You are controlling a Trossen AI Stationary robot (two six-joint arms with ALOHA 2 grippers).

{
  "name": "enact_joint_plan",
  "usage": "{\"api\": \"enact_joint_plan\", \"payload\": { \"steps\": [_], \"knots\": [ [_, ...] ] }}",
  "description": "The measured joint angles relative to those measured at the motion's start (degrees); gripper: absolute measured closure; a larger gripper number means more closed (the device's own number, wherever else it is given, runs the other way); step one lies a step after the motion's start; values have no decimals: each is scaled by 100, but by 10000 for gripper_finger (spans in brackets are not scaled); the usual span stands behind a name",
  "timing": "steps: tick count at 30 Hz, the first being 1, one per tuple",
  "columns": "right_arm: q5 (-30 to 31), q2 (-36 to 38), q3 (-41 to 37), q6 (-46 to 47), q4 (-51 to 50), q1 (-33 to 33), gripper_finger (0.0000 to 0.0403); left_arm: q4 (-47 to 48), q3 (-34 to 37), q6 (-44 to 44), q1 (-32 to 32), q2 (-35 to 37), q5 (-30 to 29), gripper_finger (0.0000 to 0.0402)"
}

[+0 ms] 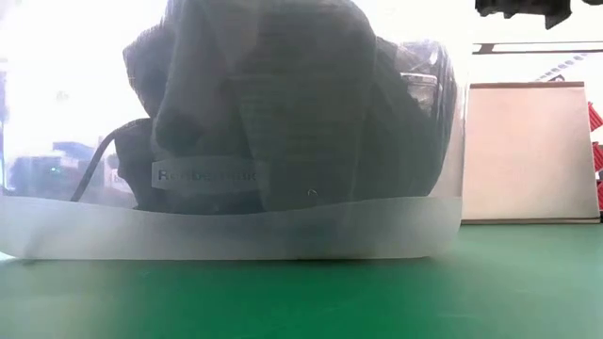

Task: Sort clothes
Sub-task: Return to Home Position

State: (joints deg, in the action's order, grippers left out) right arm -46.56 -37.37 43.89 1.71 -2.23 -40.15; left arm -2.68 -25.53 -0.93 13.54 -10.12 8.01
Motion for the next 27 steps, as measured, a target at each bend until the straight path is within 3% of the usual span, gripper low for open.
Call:
{"api": "enact_joint_plan", "payload": {
  "steps": [6, 11, 14, 19, 25, 27],
  "knots": [
    [75, -9, -787, 425, 1133, 896, 390, -530, 194, 21, 0, -120, 19, 401],
    [823, -273, -1121, 233, 1484, 2163, 390, -462, 136, 20, 0, -141, 0, 401],
    [1436, -390, -1180, -98, 1487, 3027, 390, -285, 98, 20, 0, -137, -2, 401],
    [1477, -365, -1205, -762, 1349, 4233, 390, 251, 80, 36, 0, -67, -6, 401],
    [2805, 32, -1234, -996, 653, 5054, 390, 417, 126, 185, 0, -24, -9, 401],
    [2999, 183, -1236, -1061, 540, 5116, 390, 417, 130, 184, 0, -21, -9, 401]
  ]
}}
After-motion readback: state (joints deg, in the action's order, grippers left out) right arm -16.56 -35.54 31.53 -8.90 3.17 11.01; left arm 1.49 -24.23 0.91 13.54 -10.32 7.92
